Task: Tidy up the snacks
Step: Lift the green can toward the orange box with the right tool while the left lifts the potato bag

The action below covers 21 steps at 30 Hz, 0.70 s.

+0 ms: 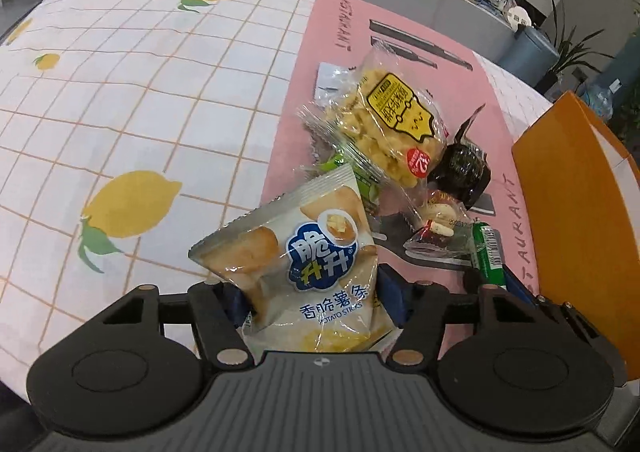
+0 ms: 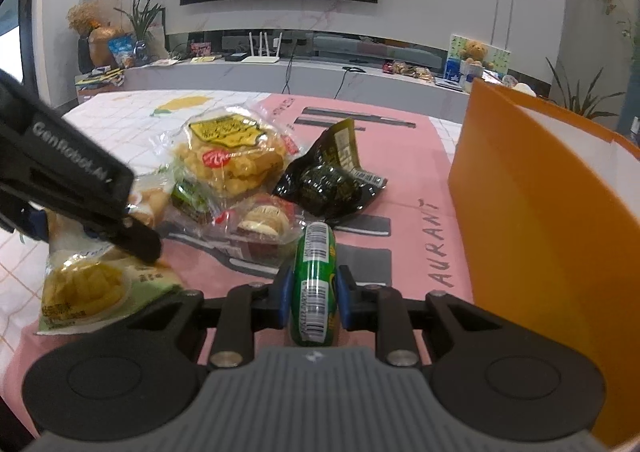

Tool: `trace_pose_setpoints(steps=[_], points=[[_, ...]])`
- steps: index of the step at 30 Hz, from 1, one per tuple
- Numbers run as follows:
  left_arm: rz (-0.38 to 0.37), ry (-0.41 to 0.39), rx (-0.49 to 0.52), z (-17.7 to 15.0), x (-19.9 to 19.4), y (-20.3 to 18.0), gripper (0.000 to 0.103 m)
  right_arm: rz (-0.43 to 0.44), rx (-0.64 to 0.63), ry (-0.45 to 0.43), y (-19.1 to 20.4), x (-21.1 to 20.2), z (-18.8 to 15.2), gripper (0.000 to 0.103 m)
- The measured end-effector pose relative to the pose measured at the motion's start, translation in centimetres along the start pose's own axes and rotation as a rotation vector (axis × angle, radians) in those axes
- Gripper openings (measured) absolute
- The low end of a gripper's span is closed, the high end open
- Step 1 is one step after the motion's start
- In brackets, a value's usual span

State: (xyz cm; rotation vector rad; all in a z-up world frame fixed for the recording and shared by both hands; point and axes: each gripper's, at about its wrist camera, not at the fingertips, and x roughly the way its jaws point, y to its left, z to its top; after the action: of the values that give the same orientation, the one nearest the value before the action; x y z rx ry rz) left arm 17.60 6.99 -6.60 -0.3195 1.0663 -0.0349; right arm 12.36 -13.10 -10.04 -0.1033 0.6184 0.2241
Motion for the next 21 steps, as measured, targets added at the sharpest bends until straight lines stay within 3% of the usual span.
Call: trace_pose_setpoints(steps=[11,21], points=[[-0.097,-0.085,-0.016,0.4,-4.2,0.0,0.071,-0.020,0.052,-0.150,-1.1,-4.8,1.4,0.021],[-0.186,-0.163,-0.013,0.6,-7.7,-1.7,0.071,0.047,0.149,-0.251,-3.9,-9.3,3.9,0.021]])
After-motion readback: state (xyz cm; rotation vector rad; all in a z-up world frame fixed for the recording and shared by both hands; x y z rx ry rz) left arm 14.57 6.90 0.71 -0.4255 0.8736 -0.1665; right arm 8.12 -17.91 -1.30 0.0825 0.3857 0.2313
